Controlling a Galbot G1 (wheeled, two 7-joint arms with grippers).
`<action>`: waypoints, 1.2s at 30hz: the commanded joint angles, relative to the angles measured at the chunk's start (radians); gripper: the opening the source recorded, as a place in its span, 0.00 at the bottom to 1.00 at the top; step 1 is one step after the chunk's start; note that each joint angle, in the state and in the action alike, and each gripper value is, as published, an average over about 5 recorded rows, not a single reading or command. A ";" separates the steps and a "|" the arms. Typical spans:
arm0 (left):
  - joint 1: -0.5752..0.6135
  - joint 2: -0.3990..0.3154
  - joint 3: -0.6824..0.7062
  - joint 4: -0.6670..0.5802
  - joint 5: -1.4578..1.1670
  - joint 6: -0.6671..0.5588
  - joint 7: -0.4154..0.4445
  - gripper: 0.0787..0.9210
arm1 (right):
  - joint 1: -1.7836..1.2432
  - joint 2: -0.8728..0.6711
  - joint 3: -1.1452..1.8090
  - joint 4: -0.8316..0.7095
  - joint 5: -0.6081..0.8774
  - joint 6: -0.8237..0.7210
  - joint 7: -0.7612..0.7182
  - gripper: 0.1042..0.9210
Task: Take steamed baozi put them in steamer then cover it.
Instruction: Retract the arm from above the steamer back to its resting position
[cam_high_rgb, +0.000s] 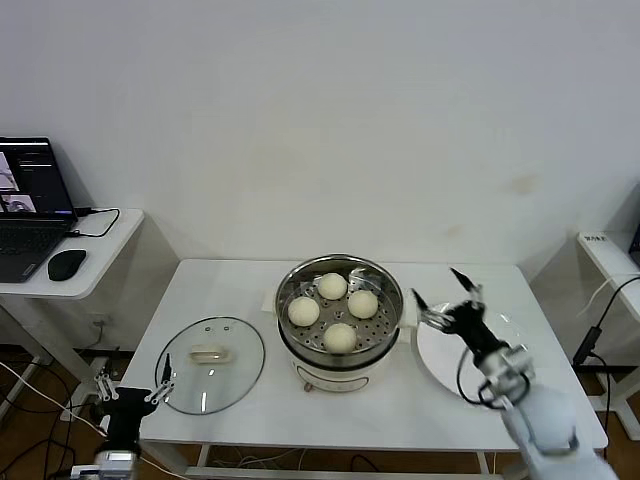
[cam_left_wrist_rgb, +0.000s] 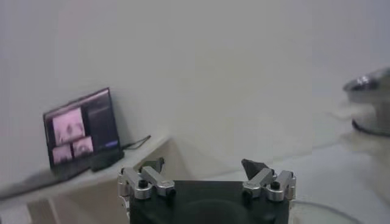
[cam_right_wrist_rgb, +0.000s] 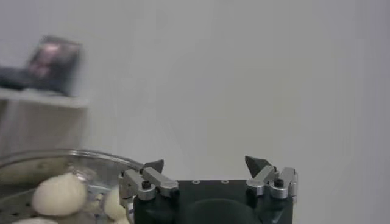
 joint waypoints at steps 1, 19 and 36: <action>-0.041 0.084 -0.060 0.130 0.820 -0.017 0.039 0.88 | -0.357 0.333 0.400 0.042 -0.103 0.098 0.067 0.88; -0.208 0.111 0.115 0.320 1.038 -0.009 0.047 0.88 | -0.368 0.379 0.453 -0.032 -0.127 0.091 0.145 0.88; -0.424 0.100 0.231 0.474 1.024 -0.022 0.036 0.88 | -0.385 0.404 0.450 -0.040 -0.162 0.097 0.153 0.88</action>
